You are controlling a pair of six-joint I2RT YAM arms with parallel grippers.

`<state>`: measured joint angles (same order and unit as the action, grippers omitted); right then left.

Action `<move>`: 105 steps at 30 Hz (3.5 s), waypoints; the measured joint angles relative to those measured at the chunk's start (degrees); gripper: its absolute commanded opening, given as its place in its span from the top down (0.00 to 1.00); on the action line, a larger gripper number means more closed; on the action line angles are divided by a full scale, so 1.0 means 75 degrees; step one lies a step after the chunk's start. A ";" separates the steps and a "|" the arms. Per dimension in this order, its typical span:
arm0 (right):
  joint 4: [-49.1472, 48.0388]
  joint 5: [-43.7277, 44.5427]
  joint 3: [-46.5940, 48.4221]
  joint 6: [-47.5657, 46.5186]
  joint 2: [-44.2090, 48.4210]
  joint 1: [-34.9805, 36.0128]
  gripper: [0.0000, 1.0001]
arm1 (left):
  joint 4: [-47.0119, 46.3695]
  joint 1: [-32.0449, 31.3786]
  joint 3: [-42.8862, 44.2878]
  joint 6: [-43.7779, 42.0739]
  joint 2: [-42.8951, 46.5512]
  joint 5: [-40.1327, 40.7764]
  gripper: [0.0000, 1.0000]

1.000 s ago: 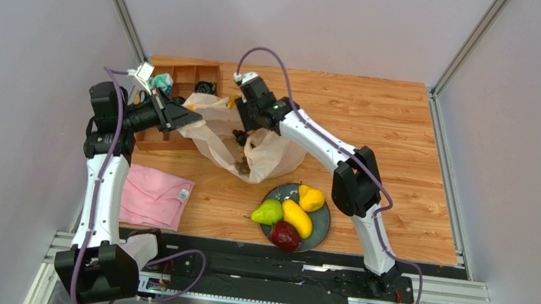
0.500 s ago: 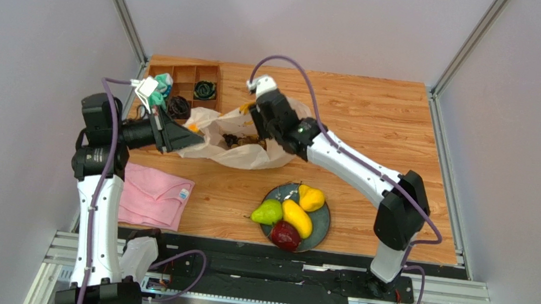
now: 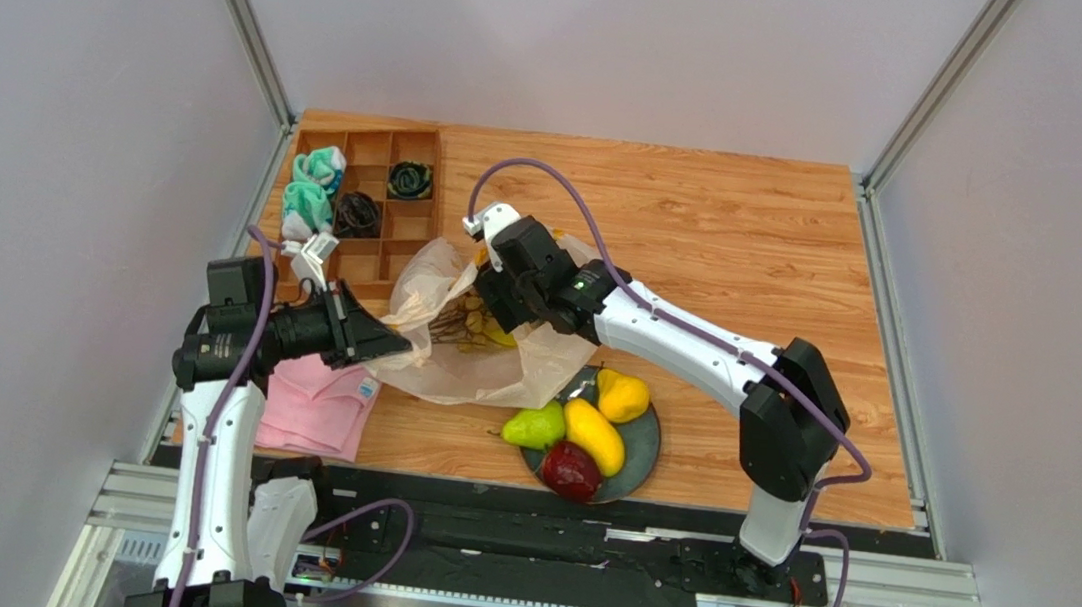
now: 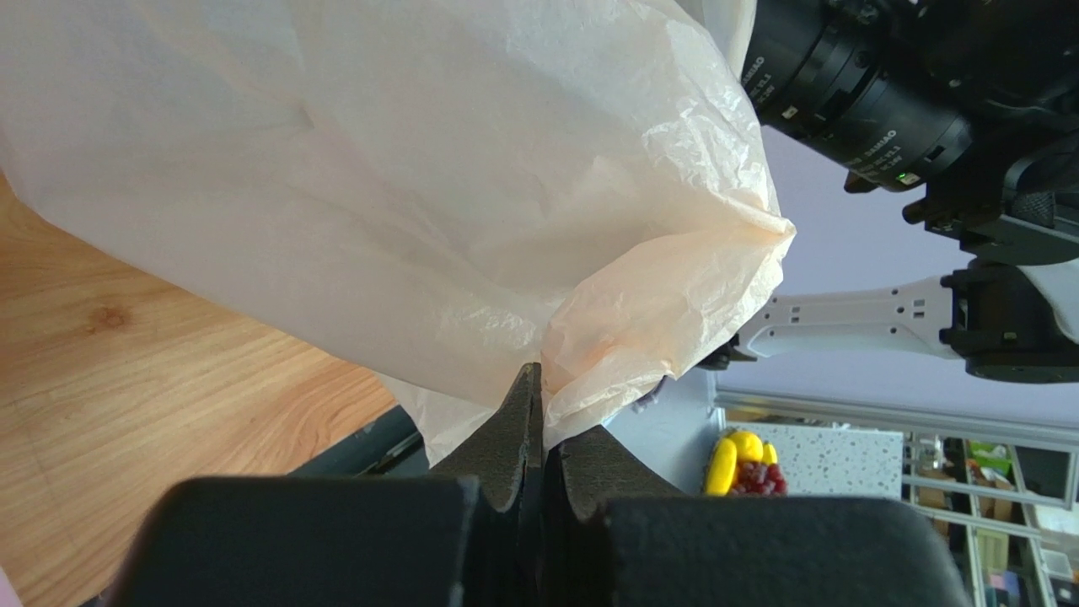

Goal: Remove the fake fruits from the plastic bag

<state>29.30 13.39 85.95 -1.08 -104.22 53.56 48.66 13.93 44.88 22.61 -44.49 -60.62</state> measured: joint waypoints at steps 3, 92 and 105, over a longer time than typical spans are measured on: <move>-0.0125 0.0003 0.0306 -0.0064 -0.0189 -0.0009 0.34 | -0.0041 0.0000 0.0000 -0.0012 0.0047 0.0050 1.00; 0.2282 -0.3363 0.0886 -0.4182 -0.0452 -0.0367 0.83 | -0.0988 0.0003 -0.0050 0.0184 0.0009 0.0187 1.00; 0.2821 -0.4782 0.0895 -0.3587 0.1250 -0.0892 0.87 | -0.1384 0.0003 0.0187 0.0289 -0.0548 0.0303 1.00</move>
<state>50.46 -22.48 92.66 -27.99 -94.85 46.87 38.28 13.96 46.28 24.77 -48.60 -58.35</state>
